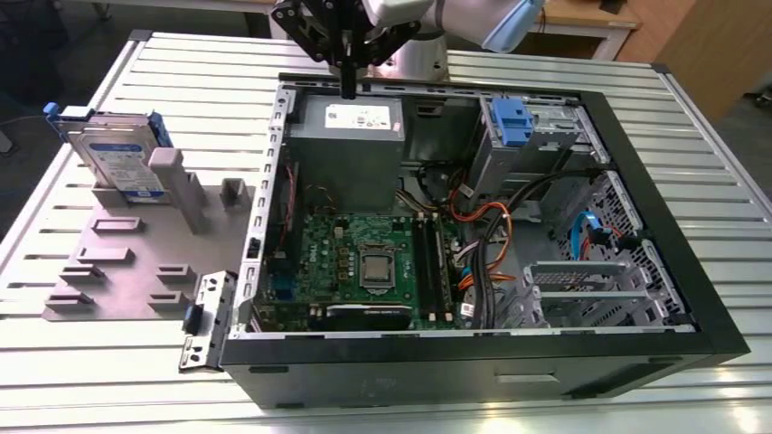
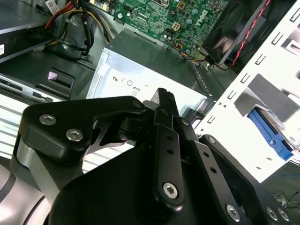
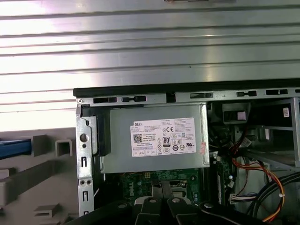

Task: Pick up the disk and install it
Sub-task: 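Reach for the disk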

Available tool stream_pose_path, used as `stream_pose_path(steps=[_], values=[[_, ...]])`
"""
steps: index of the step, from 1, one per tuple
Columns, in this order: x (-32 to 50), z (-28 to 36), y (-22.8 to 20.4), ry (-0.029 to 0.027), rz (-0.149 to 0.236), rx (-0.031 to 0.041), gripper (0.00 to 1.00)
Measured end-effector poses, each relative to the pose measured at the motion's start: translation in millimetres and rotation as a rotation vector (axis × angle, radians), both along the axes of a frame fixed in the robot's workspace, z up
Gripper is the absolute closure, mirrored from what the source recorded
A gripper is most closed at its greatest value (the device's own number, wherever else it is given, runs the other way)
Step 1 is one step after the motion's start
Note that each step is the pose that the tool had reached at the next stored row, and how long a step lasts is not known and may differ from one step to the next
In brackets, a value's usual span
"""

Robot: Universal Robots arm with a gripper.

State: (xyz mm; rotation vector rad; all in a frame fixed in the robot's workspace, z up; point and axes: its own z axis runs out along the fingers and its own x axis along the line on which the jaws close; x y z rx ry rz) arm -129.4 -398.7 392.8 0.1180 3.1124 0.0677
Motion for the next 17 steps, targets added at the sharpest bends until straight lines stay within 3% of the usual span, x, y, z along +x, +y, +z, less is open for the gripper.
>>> stream_pose_path(steps=[17], values=[[-19.0, -2.2, 2.7, 0.0001, 0.0, -0.0001, 0.89]])
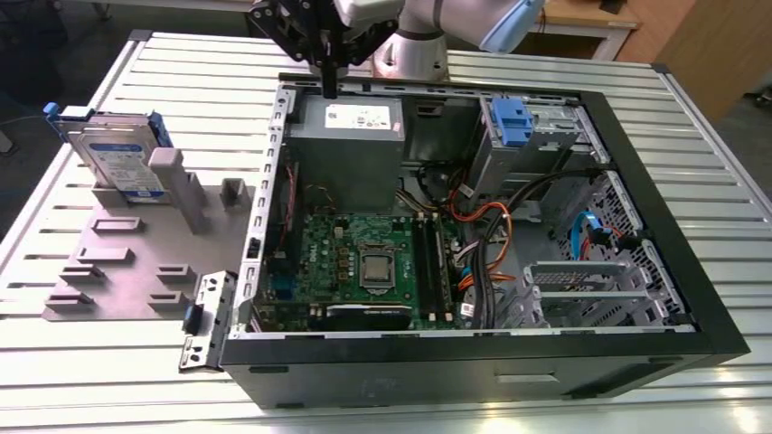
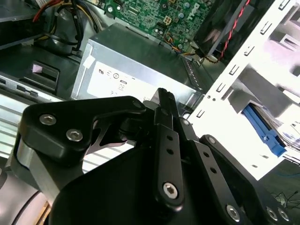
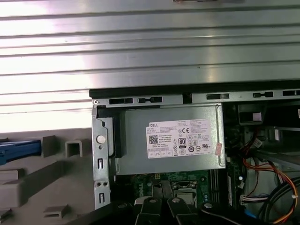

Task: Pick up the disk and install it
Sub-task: 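Reach for the disk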

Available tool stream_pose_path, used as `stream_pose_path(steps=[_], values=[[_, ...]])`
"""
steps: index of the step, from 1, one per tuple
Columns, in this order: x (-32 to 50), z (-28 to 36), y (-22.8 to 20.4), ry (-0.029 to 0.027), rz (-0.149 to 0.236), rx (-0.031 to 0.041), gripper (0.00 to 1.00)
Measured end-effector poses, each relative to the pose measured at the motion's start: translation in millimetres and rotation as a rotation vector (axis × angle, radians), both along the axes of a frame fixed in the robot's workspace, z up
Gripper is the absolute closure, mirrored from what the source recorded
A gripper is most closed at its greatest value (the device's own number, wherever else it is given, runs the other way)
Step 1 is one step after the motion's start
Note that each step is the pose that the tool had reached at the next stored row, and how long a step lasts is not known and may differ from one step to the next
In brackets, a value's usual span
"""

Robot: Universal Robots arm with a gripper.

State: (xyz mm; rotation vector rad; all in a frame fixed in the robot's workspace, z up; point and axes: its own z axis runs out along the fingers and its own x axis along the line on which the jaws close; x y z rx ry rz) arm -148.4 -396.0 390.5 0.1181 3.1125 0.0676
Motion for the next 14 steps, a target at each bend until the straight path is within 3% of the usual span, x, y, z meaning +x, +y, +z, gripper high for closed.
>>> stream_pose_path(steps=[5, 14], values=[[-5.5, -0.5, 1.4, 0.0, 0.0, 0.0, 0.89], [-6.2, -0.6, 1.5, -0.0001, 0.0, 0.0, 0.89]])
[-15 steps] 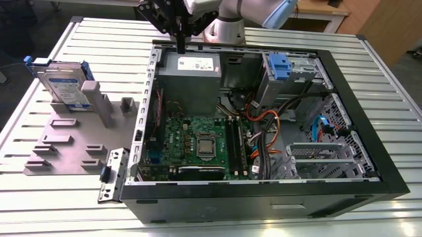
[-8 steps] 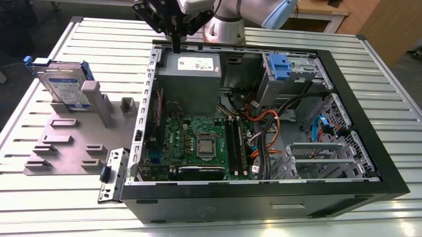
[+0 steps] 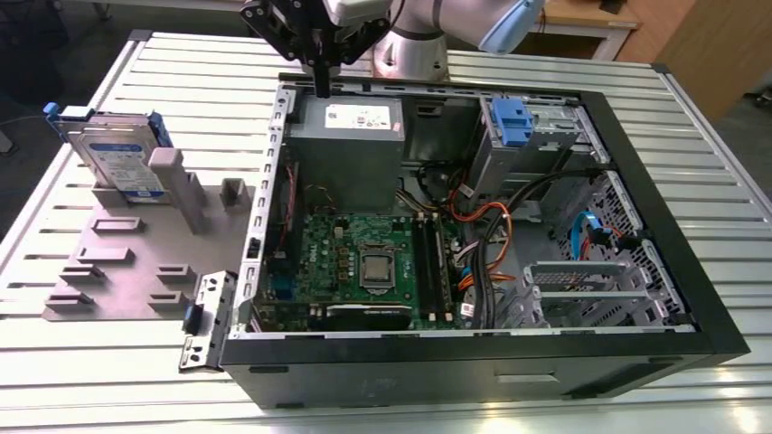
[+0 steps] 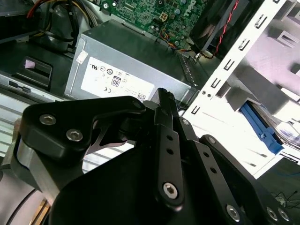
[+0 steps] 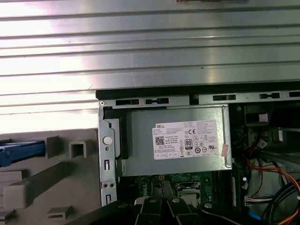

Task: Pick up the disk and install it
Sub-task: 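Reach for the disk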

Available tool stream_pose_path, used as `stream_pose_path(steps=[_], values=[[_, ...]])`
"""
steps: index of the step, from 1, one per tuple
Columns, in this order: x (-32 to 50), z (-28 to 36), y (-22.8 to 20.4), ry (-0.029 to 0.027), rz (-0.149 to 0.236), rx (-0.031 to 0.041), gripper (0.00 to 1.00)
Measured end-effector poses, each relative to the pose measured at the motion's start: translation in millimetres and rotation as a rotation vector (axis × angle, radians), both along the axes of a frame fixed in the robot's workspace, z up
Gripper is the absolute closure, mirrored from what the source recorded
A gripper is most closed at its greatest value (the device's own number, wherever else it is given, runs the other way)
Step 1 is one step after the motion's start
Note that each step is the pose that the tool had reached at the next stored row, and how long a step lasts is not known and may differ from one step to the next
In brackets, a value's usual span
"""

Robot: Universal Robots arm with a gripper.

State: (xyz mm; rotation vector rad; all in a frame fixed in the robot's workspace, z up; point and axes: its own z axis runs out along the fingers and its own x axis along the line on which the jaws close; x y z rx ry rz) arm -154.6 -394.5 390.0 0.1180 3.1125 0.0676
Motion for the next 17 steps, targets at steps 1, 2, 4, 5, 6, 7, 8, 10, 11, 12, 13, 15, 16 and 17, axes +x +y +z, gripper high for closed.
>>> stream_pose_path(steps=[1, 2, 4, 5, 6, 7, 8, 10, 11, 12, 13, 15, 16, 17], values=[[-0.4, 0.0, 0.0, 0.0, 0.0, 0.0, 0.89], [-0.8, -0.1, 0.0, 0.0, 0.0, 0.0001, 0.89], [-2.0, -0.3, 0.1, 0.0, 0.0, 0.0, 0.89], [-2.9, -0.4, 0.3, 0.0, 0.0, 0.0, 0.89], [-3.8, -0.6, 0.5, 0.0, 0.0, 0.0, 0.89], [-4.8, -0.7, 0.8, 0.0001, 0.0, -0.0001, 0.89], [-5.8, -0.9, 1.3, 0.0001, 0.0, -0.0002, 0.89], [-7.7, -1.4, 2.4, 0.0, 0.0, 0.0, 0.89], [-8.6, -1.7, 2.9, 0.0, 0.0, 0.0, 0.89], [-9.4, -1.9, 3.4, -0.0001, 0.0, 0.0001, 0.89], [-10.3, -2.1, 4.0, 0.0, 0.0, 0.0, 0.89], [-12.3, -2.6, 5.3, 0.0, 0.0, 0.0, 0.89], [-13.3, -2.9, 6.0, 0.0, 0.0, 0.0, 0.89], [-14.3, -3.1, 6.7, 0.0, 0.0, 0.0, 0.89]])
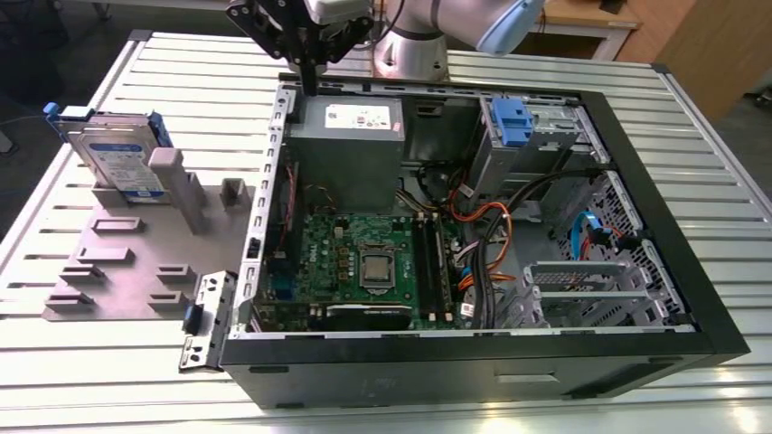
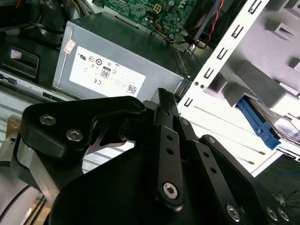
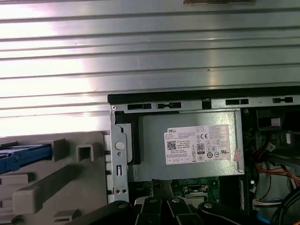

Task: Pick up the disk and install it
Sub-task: 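Reach for the disk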

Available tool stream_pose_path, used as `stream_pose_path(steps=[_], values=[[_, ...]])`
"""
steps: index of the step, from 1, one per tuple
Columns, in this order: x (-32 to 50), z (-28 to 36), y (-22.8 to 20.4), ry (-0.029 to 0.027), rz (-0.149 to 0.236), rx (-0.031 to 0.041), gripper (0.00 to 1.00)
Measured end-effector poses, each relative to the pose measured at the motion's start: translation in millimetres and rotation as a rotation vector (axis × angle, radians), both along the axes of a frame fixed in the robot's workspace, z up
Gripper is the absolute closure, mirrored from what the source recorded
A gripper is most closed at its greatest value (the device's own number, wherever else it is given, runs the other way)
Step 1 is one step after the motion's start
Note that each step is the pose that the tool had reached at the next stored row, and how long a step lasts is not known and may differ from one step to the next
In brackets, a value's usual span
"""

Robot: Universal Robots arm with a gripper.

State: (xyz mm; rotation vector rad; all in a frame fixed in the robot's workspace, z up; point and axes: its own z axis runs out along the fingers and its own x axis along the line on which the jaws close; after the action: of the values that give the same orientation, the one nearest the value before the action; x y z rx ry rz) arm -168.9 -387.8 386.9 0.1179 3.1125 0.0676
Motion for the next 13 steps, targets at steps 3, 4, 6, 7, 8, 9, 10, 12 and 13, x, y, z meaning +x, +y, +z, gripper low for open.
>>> stream_pose_path(steps=[3, 4, 6, 7, 8, 9, 10, 12, 13], values=[[-3.4, -0.8, 1.9, 0.0, 0.0, 0.0001, 0.89], [-4.6, -1.0, 2.5, 0.0, 0.0, 0.0, 0.89], [-7.0, -1.4, 3.6, 0.0002, 0.0, -0.0002, 0.89], [-8.4, -1.7, 4.0, 0.0001, 0.0, -0.0001, 0.89], [-9.7, -2.0, 4.5, 0.0, 0.0, 0.0, 0.89], [-11.2, -2.2, 4.9, 0.0, 0.0, 0.0, 0.89], [-12.8, -2.5, 5.3, -0.0001, 0.0, 0.0001, 0.89], [-16.2, -2.9, 6.0, 0.0, 0.0, 0.0, 0.89], [-18.0, -3.1, 6.3, 0.0, 0.0, 0.0, 0.89]])
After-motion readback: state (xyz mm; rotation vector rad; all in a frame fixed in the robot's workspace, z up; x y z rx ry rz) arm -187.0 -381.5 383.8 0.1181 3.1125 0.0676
